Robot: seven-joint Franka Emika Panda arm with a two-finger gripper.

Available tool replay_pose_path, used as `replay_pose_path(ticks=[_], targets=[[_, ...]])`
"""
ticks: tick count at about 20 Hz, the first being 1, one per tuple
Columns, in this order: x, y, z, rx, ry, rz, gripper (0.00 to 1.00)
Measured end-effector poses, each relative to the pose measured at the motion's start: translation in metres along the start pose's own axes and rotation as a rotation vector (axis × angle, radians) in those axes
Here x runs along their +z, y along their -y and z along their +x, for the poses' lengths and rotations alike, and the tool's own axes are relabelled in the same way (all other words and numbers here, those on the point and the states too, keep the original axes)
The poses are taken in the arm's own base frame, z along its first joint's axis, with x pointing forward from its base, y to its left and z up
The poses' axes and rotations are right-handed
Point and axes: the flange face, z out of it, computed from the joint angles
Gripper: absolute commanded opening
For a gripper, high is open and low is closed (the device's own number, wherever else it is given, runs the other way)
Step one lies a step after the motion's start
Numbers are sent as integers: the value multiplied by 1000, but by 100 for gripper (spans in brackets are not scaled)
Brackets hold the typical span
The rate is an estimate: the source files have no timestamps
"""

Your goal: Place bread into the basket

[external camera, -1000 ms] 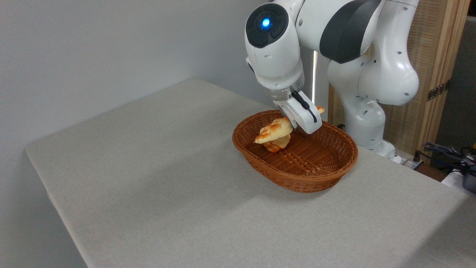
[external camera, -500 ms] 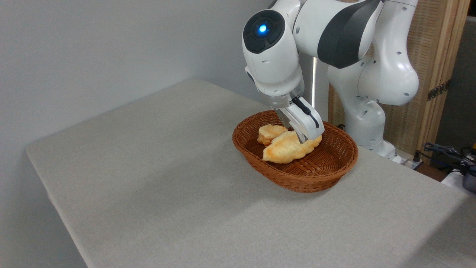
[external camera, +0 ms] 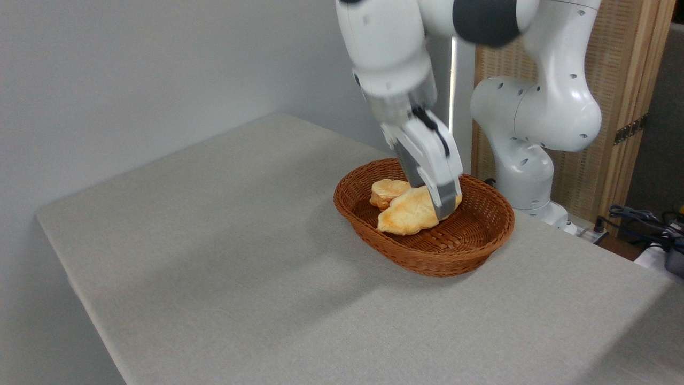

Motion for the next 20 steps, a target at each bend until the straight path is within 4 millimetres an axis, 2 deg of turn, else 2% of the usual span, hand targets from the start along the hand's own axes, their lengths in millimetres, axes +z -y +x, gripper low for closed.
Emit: replay_pose_path(ticks=[3,6,10,12,15,20], targets=[[-50,3,9,9,-23,98,100],[-81,14,35,-83,-26,153,100],[-107,36,88,-184,-28,204,100],[-121,51,105,-224,-53,229,100],[-138,70,120,-338,-162,283,100],[-140,75,123,-409,-190,292,100]])
